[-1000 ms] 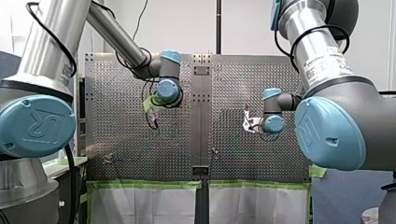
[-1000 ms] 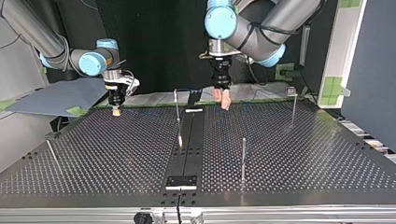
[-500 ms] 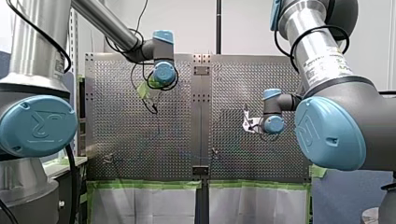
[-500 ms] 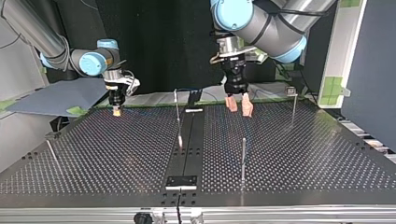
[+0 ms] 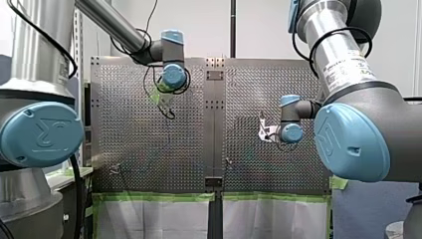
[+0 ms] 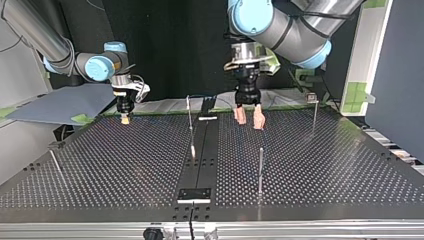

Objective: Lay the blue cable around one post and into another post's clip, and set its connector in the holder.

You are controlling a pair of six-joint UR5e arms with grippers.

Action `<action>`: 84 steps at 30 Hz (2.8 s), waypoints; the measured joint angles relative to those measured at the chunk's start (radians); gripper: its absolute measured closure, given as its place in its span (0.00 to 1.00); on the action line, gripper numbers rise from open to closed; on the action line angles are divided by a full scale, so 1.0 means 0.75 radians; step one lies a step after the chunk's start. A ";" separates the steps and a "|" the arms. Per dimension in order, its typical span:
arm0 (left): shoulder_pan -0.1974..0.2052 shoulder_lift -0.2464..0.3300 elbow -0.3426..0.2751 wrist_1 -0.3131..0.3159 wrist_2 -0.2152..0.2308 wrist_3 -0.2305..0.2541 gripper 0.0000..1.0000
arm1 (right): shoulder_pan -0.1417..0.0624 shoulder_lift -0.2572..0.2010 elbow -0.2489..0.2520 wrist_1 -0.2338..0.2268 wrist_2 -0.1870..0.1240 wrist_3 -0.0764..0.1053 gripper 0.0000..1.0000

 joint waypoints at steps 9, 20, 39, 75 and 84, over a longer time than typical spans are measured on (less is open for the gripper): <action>0.054 -0.016 0.044 -0.045 0.026 -0.122 0.00 | 0.000 0.002 0.001 0.000 0.000 -0.004 0.99; 0.170 -0.061 0.114 -0.106 0.027 -0.271 0.00 | 0.000 0.004 0.000 0.000 0.000 -0.006 0.99; 0.311 -0.175 0.308 -0.192 0.069 -0.318 0.00 | 0.000 0.009 0.000 -0.009 -0.001 -0.011 0.99; 0.420 -0.272 0.363 -0.139 0.223 -0.196 0.00 | -0.017 -0.025 0.001 0.049 0.119 -0.024 0.99; 0.416 -0.272 0.362 -0.141 0.229 -0.193 0.00 | -0.022 -0.129 0.049 0.100 0.135 0.035 0.99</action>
